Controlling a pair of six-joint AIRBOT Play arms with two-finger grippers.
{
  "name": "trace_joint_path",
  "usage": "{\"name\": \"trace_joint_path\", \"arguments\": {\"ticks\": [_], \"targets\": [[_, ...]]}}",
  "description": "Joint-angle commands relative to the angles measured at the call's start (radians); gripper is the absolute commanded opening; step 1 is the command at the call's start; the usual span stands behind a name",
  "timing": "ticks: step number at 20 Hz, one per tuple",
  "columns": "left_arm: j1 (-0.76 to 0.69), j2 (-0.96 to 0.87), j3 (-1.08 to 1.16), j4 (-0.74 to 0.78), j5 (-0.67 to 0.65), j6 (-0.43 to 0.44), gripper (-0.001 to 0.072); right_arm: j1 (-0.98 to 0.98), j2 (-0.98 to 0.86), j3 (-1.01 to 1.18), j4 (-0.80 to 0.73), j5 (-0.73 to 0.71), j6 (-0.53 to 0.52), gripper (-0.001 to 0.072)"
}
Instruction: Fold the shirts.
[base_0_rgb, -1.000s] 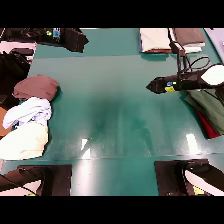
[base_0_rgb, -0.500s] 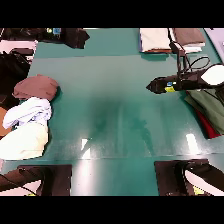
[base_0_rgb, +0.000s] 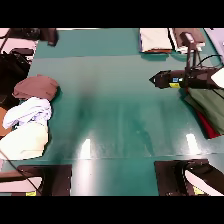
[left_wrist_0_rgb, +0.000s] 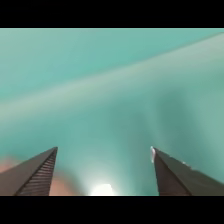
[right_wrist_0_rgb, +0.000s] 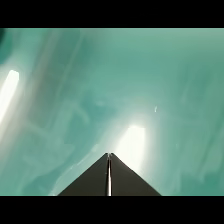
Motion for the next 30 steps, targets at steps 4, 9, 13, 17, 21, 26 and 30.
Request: {"name": "trace_joint_path", "arguments": {"ticks": [4,9,13,17,21,26,30], "targets": [[0.259,-0.293,-0.001,-0.047,-0.209,-0.043,0.0692,0.000,0.078,0.000,-0.001,-0.079,0.000,0.0021],[0.281,-0.364,-0.152,-0.049,-0.134,-0.043,0.0691,0.000,0.079,0.000,0.000,-0.097,0.000,0.0021],[0.281,-0.356,-0.206,-0.036,-0.125,-0.043,0.0181,0.000,0.079,0.000,0.000,-0.115,0.001,0.0021],[0.279,-0.238,-0.149,-0.032,-0.091,-0.043,0.0029,0.000,0.079,0.050,-0.002,-0.113,0.027,0.0021],[0.222,0.046,-0.024,-0.029,-0.070,-0.023,0.0028,-0.057,0.079,0.212,-0.003,-0.095,0.027,0.0020],[0.018,0.369,0.011,-0.029,-0.098,-0.016,0.0027,-0.178,0.079,0.372,-0.003,-0.050,0.026,0.0020],[-0.229,0.382,0.002,-0.032,-0.183,-0.021,0.0027,-0.251,0.079,0.430,-0.002,0.021,0.026,0.0020]]}}
